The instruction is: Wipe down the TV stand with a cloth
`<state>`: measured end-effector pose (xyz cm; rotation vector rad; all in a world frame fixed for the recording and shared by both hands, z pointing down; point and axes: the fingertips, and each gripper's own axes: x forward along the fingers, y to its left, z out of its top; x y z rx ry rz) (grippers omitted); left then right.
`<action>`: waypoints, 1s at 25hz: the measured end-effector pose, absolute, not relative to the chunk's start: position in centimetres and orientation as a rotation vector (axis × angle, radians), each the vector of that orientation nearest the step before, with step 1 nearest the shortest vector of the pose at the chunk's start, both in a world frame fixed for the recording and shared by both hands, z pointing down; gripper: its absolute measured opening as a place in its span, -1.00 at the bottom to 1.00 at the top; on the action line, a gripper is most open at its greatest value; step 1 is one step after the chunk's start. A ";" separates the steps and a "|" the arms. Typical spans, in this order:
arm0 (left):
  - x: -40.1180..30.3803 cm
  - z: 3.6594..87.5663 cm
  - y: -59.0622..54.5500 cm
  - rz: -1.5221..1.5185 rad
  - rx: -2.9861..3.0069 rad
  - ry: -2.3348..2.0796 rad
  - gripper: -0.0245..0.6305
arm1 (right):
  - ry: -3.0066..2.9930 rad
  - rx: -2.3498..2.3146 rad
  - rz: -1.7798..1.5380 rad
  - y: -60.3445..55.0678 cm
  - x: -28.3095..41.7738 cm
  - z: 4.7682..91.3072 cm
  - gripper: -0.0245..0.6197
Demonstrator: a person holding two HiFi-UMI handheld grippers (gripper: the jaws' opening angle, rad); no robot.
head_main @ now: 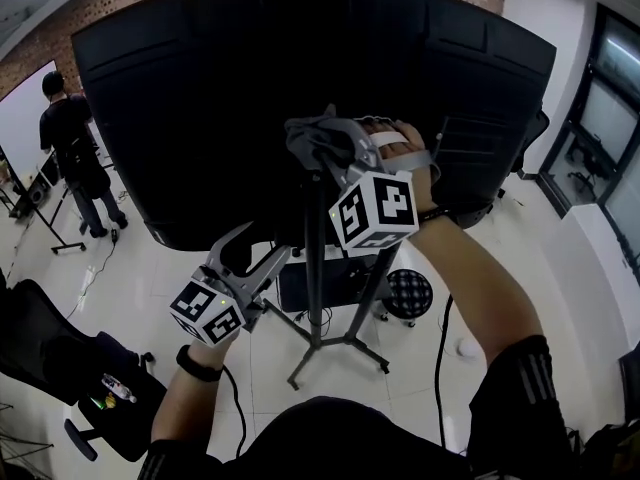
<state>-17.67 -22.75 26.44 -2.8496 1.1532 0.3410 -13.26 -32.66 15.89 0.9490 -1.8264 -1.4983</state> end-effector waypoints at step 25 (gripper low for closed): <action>-13.5 34.3 -22.5 0.213 -2.842 1.418 -0.06 | -2.062 0.707 -1.418 -32.2 -12.4 30.2 -0.85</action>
